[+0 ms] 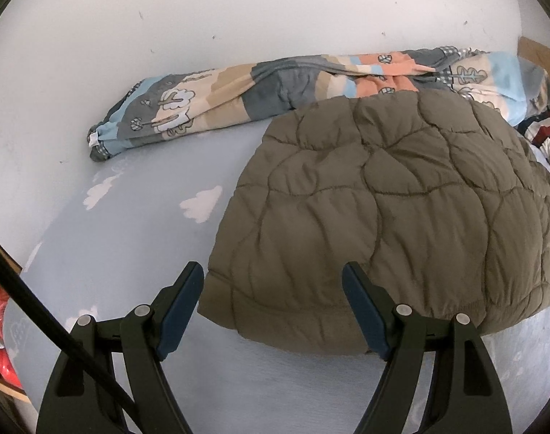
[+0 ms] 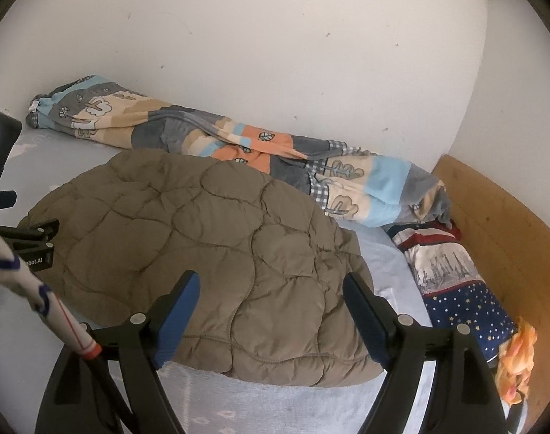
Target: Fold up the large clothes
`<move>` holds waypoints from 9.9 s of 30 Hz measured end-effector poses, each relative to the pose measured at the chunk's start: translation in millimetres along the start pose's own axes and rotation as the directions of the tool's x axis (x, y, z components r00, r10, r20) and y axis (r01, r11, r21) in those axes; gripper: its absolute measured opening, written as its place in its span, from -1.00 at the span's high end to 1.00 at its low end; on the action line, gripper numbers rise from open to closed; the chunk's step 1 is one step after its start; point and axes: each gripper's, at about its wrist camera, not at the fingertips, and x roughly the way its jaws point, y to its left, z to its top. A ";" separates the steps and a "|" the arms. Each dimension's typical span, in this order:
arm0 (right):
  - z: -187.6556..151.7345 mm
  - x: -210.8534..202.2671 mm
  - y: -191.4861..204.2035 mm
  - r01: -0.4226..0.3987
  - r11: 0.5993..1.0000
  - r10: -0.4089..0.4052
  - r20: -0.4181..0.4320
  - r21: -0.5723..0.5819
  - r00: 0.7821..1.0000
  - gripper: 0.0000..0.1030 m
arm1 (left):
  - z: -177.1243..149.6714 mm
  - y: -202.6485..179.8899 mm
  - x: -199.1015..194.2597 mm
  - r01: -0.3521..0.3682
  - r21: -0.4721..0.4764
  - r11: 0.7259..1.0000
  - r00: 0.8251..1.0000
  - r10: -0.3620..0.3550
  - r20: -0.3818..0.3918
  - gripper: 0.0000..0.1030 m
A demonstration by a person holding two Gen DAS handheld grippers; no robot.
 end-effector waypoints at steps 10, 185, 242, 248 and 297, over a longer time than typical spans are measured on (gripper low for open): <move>-4.1 7.0 -5.0 -0.006 1.000 0.006 -0.015 0.016 1.000 -0.65 | -1.1 -2.1 6.0 0.003 0.004 1.000 1.000 -0.003 -0.017 -0.52; -195.3 -90.4 -152.5 0.039 0.797 0.151 -0.262 0.602 0.953 -0.27 | -157.9 -20.4 -136.7 0.279 0.052 0.959 0.959 -0.281 0.030 -0.53; -151.5 -104.5 -51.3 -0.102 0.880 0.239 -0.246 0.465 0.939 -0.43 | -171.2 -30.4 -195.6 0.186 0.010 0.983 0.968 -0.185 0.168 -0.81; -145.3 -137.6 -71.7 -0.058 0.878 0.163 -0.183 0.476 0.969 -0.43 | -158.1 0.3 -212.4 0.167 -0.044 0.985 0.972 -0.156 0.178 -0.81; -147.2 -112.6 -12.8 -0.059 0.948 0.105 -0.131 0.313 0.986 -0.53 | -182.3 5.0 -149.2 0.098 -0.046 0.994 0.989 -0.092 0.113 -0.81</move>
